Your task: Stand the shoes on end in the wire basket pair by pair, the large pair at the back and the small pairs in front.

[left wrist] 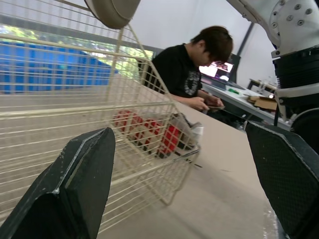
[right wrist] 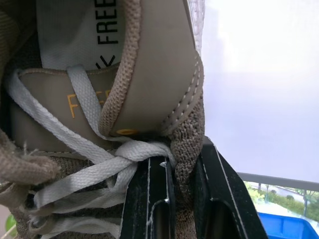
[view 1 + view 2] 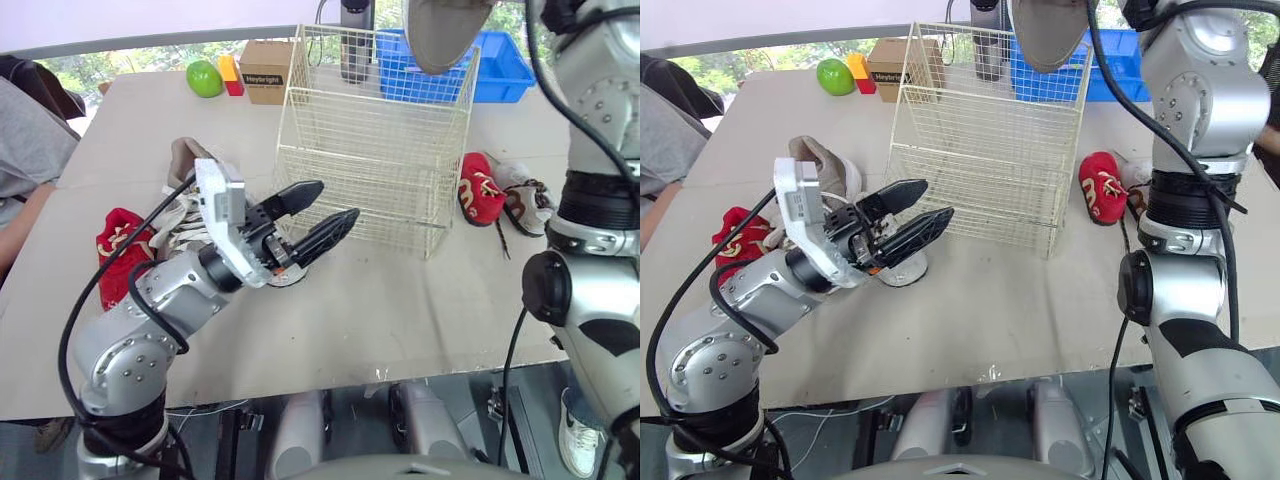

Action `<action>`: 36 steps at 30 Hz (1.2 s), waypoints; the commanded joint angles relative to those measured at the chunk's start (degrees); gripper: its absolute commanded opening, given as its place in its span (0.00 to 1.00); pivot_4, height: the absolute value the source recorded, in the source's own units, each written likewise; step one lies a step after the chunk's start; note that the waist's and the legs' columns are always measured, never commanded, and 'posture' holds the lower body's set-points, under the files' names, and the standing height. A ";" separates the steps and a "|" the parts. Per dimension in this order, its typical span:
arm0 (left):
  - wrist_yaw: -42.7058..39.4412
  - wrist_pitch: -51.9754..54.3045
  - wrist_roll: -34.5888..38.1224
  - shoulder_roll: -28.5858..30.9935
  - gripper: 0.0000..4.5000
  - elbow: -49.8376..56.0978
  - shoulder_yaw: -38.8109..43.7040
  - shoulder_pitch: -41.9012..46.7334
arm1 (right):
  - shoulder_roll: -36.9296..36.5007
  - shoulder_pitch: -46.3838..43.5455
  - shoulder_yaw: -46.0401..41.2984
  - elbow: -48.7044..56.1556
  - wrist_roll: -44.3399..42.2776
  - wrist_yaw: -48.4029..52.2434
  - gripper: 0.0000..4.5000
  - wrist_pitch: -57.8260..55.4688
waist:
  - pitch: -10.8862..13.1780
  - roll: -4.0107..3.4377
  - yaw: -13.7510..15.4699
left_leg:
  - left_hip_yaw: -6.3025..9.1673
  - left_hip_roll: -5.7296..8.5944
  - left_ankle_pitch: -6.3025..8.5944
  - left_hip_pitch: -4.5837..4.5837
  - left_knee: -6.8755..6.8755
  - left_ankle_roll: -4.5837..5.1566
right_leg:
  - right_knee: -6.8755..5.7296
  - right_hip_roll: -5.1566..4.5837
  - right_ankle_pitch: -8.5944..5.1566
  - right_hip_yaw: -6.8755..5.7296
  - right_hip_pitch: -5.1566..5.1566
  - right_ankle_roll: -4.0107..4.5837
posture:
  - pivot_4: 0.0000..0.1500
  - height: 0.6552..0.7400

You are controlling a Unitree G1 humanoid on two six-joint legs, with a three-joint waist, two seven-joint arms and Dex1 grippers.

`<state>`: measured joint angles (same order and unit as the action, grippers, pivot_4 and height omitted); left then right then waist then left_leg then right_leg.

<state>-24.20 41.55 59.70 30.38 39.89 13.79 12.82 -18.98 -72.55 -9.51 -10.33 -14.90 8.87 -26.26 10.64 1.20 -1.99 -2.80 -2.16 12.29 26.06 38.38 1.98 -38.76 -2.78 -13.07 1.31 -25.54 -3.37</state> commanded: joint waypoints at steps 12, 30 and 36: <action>-2.81 -6.77 -3.77 3.19 0.99 2.37 2.05 -5.70 | 6.94 22.59 3.64 16.47 0.14 -2.02 0.00 -7.13 | -0.02 0.02 0.12 | 0.09 -0.05 0.00 -0.09 -0.08 -0.01 | 0.05 0.00 0.00 0.02 0.08 0.00 | 1.00 1.00; -4.18 -8.09 -5.30 3.96 0.99 1.80 0.88 -6.13 | 1.40 8.84 3.62 -19.70 1.79 18.04 0.00 11.61 | -0.06 0.05 -0.52 | 0.01 -0.06 0.01 -0.65 -0.06 0.01 | 0.34 0.08 0.02 -0.01 0.70 0.04 | 1.00 1.00; -4.36 -7.90 -4.56 5.08 0.99 2.11 1.87 -6.80 | 1.98 4.16 2.75 -30.52 2.71 20.18 0.00 16.94 | -0.06 0.05 -0.53 | 0.00 -0.08 0.01 -0.63 -0.10 0.00 | 0.40 0.10 0.03 -0.02 0.69 0.05 | 1.00 1.00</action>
<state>-28.46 34.53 54.25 34.73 40.04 13.81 6.34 -17.56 -66.98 -6.61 -39.78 -11.92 28.20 -10.91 10.59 1.25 -2.52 -2.79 -2.25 12.29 25.43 38.27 1.99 -38.34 -2.68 -13.04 1.30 -24.85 -3.32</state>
